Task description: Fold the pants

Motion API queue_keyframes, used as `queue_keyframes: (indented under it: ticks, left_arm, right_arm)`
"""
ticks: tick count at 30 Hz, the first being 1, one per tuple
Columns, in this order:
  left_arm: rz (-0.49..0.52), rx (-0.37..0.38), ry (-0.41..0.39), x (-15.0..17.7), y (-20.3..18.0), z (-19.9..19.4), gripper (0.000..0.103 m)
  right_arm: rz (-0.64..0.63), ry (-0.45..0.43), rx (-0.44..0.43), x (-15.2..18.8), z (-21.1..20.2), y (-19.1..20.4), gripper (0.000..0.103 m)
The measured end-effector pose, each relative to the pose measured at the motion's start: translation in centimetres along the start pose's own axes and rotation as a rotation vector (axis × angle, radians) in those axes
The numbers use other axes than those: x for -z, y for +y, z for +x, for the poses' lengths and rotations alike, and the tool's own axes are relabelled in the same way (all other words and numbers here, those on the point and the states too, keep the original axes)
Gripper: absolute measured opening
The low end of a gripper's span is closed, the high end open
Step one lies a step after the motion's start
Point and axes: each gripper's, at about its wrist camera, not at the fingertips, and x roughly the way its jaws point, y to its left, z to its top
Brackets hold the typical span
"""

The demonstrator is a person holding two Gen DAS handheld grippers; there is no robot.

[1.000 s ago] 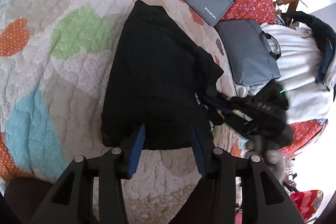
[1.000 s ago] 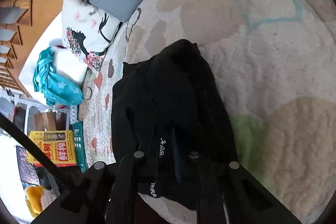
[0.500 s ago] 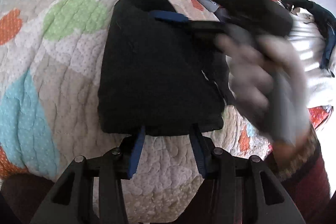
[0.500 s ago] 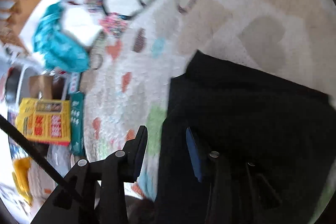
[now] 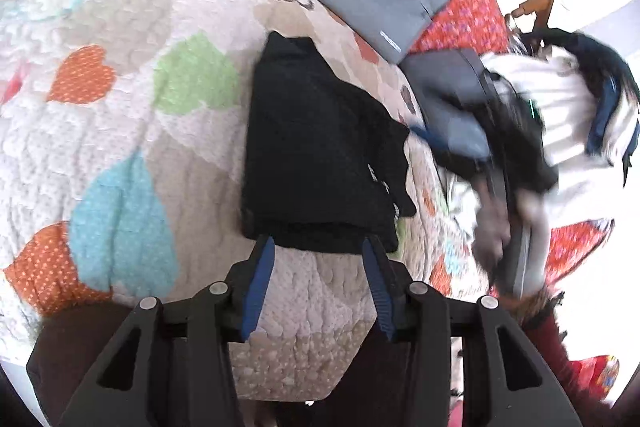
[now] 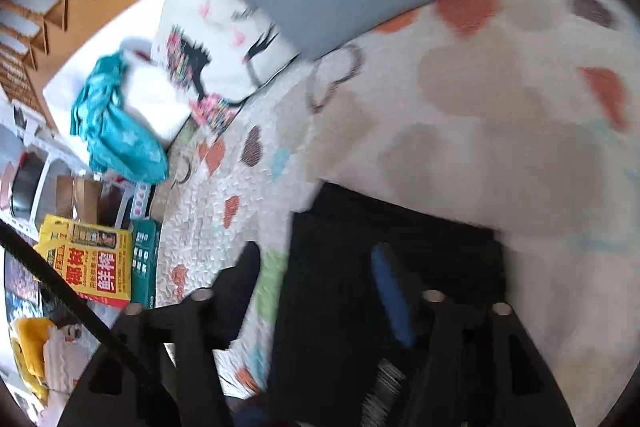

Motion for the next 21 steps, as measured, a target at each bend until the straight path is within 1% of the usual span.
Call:
queue_keyframes:
  ticks: [2,4,6,7,10,12,15,18,20,21]
  left_arm:
    - [-0.022,-0.008,-0.007,0.1,0.6,-0.3,0.045]
    - [-0.022,-0.024,-0.011,-0.2,0.4,-0.2,0.045]
    - [-0.002,-0.048,-0.021,-0.9,-0.2,0.0,0.046]
    - [0.01,-0.059,-0.022,-1.3,-0.6,0.1,0.049]
    - [0.014,-0.079,-0.009,-3.0,-0.9,1.2,0.051]
    - [-0.006,-0.083,0.005,-4.2,-0.5,2.2,0.051]
    - [-0.022,-0.086,0.011,-6.1,0.4,3.6,0.051]
    - [-0.054,-0.076,0.03,-8.2,1.8,5.6,0.051]
    - [-0.081,-0.061,0.051,-9.6,3.0,7.0,0.052]
    - [-0.089,-0.053,0.063,-10.1,3.4,7.6,0.052]
  right_arm:
    - [0.043,-0.021,0.012,1.5,-2.4,-2.6,0.067]
    - [0.092,-0.032,0.009,2.7,-3.9,-5.0,0.071]
    - [0.148,-0.03,-0.01,3.7,-4.7,-7.0,0.073]
    - [0.172,-0.028,-0.024,4.1,-4.7,-7.8,0.073]
    - [0.231,-0.016,-0.079,5.2,-4.1,-9.5,0.073]
    - [0.253,-0.009,-0.108,5.6,-3.4,-10.0,0.073]
    - [0.247,0.005,-0.129,5.7,-2.1,-9.8,0.073]
    - [0.231,0.04,-0.122,5.5,-0.2,-9.1,0.073]
    - [0.213,0.046,-0.109,5.3,0.8,-8.7,0.074]
    - [0.201,0.044,-0.108,5.1,1.2,-8.3,0.076]
